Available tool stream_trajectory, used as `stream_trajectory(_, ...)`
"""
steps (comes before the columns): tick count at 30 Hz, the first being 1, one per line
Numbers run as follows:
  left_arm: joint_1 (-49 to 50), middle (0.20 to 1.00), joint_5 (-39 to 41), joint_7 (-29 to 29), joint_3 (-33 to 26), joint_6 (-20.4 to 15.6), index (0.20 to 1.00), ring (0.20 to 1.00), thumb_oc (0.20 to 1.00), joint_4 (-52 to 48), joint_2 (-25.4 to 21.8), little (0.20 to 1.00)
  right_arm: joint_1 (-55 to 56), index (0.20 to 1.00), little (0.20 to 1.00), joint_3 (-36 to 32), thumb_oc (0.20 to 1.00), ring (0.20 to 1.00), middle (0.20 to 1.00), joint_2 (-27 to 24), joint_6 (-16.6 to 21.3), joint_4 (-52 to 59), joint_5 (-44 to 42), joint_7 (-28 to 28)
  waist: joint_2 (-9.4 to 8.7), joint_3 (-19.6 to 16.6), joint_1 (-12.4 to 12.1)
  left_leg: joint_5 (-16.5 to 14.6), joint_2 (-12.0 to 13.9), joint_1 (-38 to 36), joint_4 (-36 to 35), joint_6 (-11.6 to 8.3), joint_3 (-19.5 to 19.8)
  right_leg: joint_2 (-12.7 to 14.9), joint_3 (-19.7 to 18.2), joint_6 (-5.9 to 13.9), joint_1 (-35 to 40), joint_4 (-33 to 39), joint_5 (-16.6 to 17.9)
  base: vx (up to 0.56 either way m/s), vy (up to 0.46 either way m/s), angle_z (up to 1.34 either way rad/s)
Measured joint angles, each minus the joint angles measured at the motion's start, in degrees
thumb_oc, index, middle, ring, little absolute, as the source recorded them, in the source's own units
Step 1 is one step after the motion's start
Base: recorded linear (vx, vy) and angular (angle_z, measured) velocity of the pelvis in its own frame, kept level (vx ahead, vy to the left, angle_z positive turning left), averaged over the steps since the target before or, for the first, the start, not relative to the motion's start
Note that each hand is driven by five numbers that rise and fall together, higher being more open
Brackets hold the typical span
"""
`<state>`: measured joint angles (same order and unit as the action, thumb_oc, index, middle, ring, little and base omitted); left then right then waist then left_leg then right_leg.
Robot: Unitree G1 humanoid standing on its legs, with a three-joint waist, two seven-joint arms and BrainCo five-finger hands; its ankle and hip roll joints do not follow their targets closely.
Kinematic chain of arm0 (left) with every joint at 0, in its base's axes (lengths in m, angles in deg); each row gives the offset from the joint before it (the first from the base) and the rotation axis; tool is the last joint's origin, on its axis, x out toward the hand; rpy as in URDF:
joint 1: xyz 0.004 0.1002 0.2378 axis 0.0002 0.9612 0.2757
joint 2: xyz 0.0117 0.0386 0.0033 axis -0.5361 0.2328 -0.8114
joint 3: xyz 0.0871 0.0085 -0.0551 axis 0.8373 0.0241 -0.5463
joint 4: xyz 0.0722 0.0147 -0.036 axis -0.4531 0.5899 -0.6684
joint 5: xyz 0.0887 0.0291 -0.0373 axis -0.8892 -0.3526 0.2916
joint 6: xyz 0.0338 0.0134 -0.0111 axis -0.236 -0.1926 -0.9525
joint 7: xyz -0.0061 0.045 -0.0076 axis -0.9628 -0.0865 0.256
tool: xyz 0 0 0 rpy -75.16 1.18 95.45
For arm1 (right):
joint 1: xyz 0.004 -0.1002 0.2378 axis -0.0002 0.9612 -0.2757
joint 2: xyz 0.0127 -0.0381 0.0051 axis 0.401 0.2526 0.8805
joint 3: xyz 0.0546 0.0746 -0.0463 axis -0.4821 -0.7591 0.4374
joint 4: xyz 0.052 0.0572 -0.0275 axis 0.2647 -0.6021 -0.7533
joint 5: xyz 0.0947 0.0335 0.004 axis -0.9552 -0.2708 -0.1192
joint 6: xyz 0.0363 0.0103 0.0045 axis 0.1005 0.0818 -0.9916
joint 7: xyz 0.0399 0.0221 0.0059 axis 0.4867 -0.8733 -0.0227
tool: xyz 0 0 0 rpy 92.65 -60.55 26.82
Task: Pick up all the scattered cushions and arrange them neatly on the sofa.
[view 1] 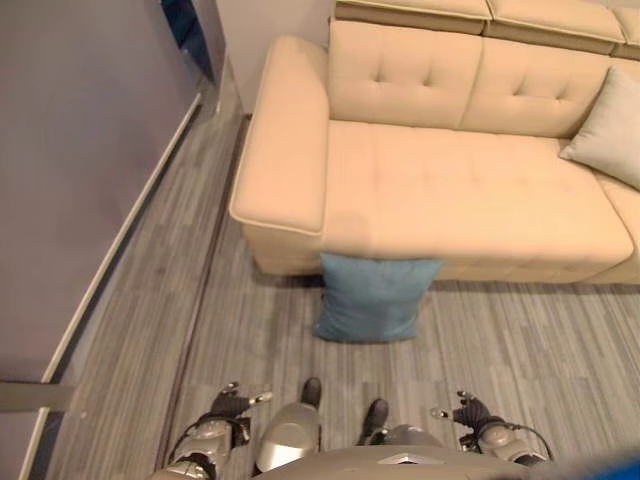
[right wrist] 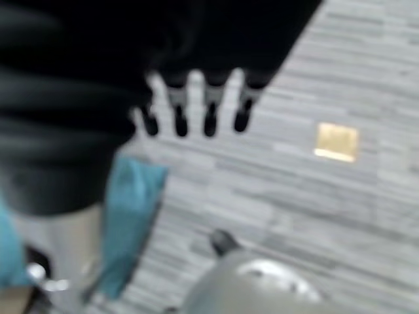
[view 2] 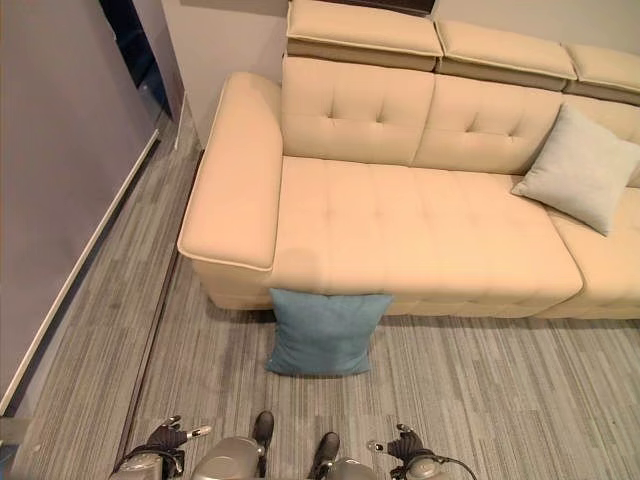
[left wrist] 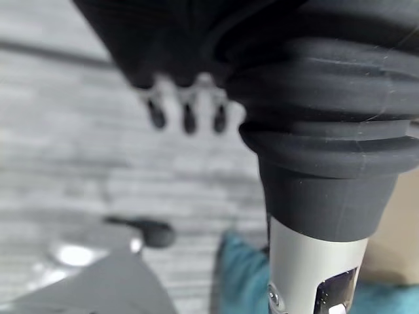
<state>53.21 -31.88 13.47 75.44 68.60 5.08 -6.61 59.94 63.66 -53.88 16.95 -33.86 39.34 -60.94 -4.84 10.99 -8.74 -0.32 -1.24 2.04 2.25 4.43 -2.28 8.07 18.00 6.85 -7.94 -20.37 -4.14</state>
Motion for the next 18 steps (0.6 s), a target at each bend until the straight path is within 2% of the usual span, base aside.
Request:
stream_trajectory(2, -0.69, 1.000, 0.06, 0.01, 0.80, -0.03, 1.000, 1.000, 1.000, 0.06, -0.20, 1.000, -0.54, 1.000, 1.000, 0.03, 1.000, 1.000, 1.000, 0.00, 0.07, 0.96, 0.01, 0.00, 0.55, 0.18, 0.65, -0.77, -0.13, -1.58, -0.32, 0.86, 0.90, 1.48, -0.69, 0.60, -2.88, -7.65, -0.25, 0.21, 0.045, 0.21)
stream_trajectory(4, -0.87, 1.000, 0.06, 0.04, 0.85, -0.16, 1.000, 1.000, 1.000, 0.06, -0.90, 1.000, -0.49, 1.000, 1.000, 0.05, 1.000, 1.000, 1.000, 0.12, 0.19, 1.75, 0.03, 0.05, 0.36, 0.12, 1.00, -1.02, -0.36, -2.11, -0.70, 0.90, 1.30, 2.26, -1.03, 1.14, -2.94, -6.36, -0.86, 0.20, -0.042, 0.16)
stream_trajectory(5, -1.01, 1.000, 0.05, 0.08, 0.84, -0.14, 1.000, 1.000, 1.000, 0.13, -1.17, 1.000, -0.87, 1.000, 1.000, -0.02, 1.000, 1.000, 1.000, 0.05, 0.12, 2.24, 0.04, 0.05, 0.02, 0.10, 1.09, -1.02, -0.30, -2.69, -1.30, 0.92, 1.36, 2.37, -1.20, 1.14, -2.72, -3.90, -0.86, 0.25, -0.088, -0.06)
stream_trajectory(7, -1.56, 1.000, 0.04, 0.09, 0.79, -0.12, 1.000, 1.000, 1.000, 0.16, -1.18, 1.000, -1.78, 1.000, 1.000, 0.00, 1.000, 1.000, 1.000, -0.03, 0.35, 3.35, 0.07, 0.05, 0.30, 0.44, 1.67, -1.33, 0.02, -3.46, -2.28, 0.82, 1.95, 2.08, -1.57, 1.51, -2.60, 5.57, -0.52, 0.27, -0.080, -0.02)
stream_trajectory(9, -1.72, 1.000, -0.03, 0.02, 0.84, -0.14, 1.000, 1.000, 1.000, 0.11, -1.09, 1.000, -2.24, 1.000, 1.000, -0.01, 1.000, 1.000, 1.000, -0.10, 0.19, 3.32, 0.07, 0.05, 0.02, 0.77, 2.26, -1.30, -0.14, -4.18, -2.73, 0.72, 2.51, 2.16, -2.75, 2.70, -2.86, 12.12, 2.74, 0.15, -0.044, 0.26)
stream_trajectory(11, -1.74, 1.000, -0.04, 0.06, 0.81, -0.28, 1.000, 1.000, 1.000, 0.11, -1.09, 1.000, -1.62, 1.000, 1.000, 0.00, 1.000, 1.000, 1.000, 0.03, -0.02, 2.81, 0.08, 0.13, -0.31, 0.77, 2.39, -1.77, -0.34, -5.90, -3.75, 0.10, 3.02, 2.11, -4.76, 2.61, -2.91, 15.60, 6.36, 0.19, -0.068, 0.24)
stream_trajectory(12, -1.69, 1.000, -0.05, 0.07, 0.79, -0.29, 1.000, 1.000, 1.000, 0.12, -1.21, 1.000, -1.51, 1.000, 1.000, 0.00, 1.000, 1.000, 1.000, 0.07, -0.01, 2.69, 0.10, 0.19, -0.55, 0.75, 2.42, -2.15, -0.36, -6.24, -3.97, -0.31, 3.10, 1.96, -4.87, 2.54, -2.85, 16.15, 6.86, 0.21, -0.110, 0.17)
stream_trajectory(13, -0.71, 1.000, -0.05, 0.13, 0.71, -0.36, 1.000, 1.000, 1.000, 0.14, -1.80, 1.000, -0.69, 1.000, 1.000, -0.01, 1.000, 1.000, 1.000, 0.33, -0.02, 2.20, 0.22, 0.25, -2.06, 1.03, 2.09, -3.20, -1.01, -7.93, -4.36, -1.75, 3.54, 2.08, -4.85, 0.87, -1.74, 17.39, 9.71, 0.22, -0.160, 0.18)
stream_trajectory(14, 0.01, 1.000, -0.06, 0.05, 0.81, -0.35, 1.000, 1.000, 1.000, 0.11, -1.15, 1.000, 0.03, 1.000, 1.000, -0.03, 1.000, 1.000, 1.000, -0.24, -0.04, 2.12, 0.55, 0.19, -1.13, 0.53, 2.27, -4.35, 1.02, -7.88, -3.75, -3.47, 4.84, -0.27, -4.65, -1.74, -0.51, 18.69, 10.39, 0.19, -0.179, 0.11)
stream_trajectory(15, 0.49, 1.000, -0.05, 0.07, 0.79, -0.32, 1.000, 1.000, 1.000, 0.13, -0.93, 1.000, 0.00, 1.000, 1.000, -0.04, 1.000, 1.000, 1.000, -0.43, -0.06, 2.21, 0.55, 0.20, -0.65, 0.65, 2.00, -4.56, 2.29, -7.82, -3.60, -4.16, 4.89, -1.66, -4.46, -2.03, 0.20, 19.93, 10.61, 0.17, -0.221, 0.15)
stream_trajectory(17, 0.66, 1.000, -0.04, 0.07, 0.85, -0.23, 1.000, 1.000, 1.000, 0.11, -0.73, 1.000, 0.14, 1.000, 1.000, -0.08, 1.000, 1.000, 1.000, -0.75, 0.00, 2.19, 0.54, 0.17, -0.52, 0.65, 2.58, -4.50, 3.56, -5.96, -2.08, -5.33, 6.87, -2.75, -2.38, -2.62, 1.16, 22.26, 11.04, 0.06, -0.198, 0.53)
stream_trajectory(18, -1.15, 1.000, -0.06, 0.03, 1.13, -0.26, 1.000, 1.000, 1.000, 0.13, -0.33, 1.000, 0.61, 1.000, 1.000, -0.14, 1.000, 1.000, 1.000, -1.46, -0.07, 2.19, 0.37, 0.09, -0.61, 0.67, 3.38, -3.90, 3.94, -2.48, 1.01, -6.40, 9.64, -3.00, -0.02, -3.47, 1.74, 23.65, 11.11, -0.04, -0.241, 1.24)
